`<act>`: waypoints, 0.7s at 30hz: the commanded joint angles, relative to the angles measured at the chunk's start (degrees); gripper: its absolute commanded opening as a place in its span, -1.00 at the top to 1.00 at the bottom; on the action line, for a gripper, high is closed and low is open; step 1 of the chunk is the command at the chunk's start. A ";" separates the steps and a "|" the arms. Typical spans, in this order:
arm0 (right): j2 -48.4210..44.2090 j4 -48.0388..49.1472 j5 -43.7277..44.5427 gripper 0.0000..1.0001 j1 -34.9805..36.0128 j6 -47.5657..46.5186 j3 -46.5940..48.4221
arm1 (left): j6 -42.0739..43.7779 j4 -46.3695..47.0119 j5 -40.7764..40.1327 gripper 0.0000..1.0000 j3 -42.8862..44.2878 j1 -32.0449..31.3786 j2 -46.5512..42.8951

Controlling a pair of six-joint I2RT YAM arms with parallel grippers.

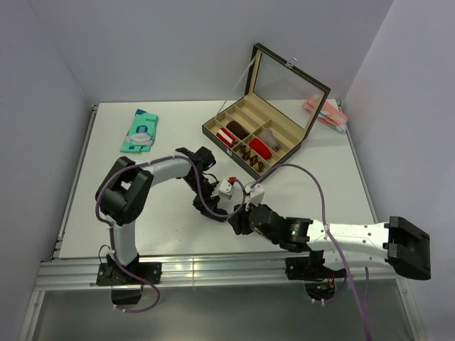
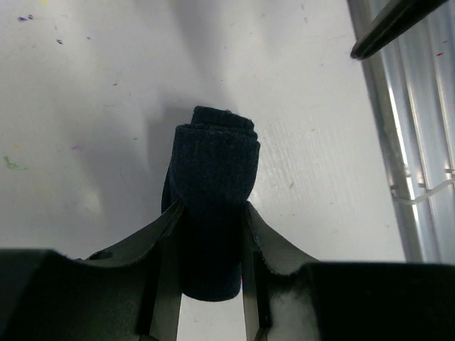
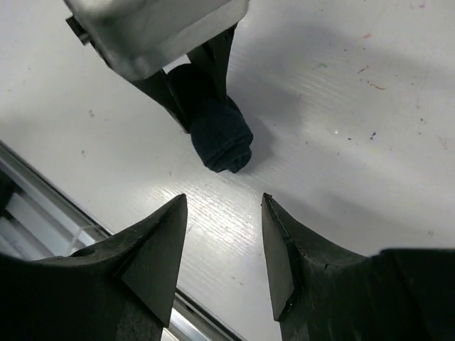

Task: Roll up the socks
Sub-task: Roll the sock at the center of the board.

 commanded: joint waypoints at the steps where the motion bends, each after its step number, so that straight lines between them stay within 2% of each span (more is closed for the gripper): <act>1: 1.91 5.37 10.48 -0.08 4.75 -3.83 0.45 | 0.55 -9.43 -4.01 0.31 -0.89 0.21 5.62; 11: 16.59 4.67 14.71 -0.17 10.21 -11.47 8.98 | -0.15 -11.81 -2.87 0.31 2.10 0.56 8.70; 21: 21.87 2.56 9.27 -0.25 11.36 -16.66 14.96 | -0.94 -11.20 -3.14 0.31 2.28 0.65 8.88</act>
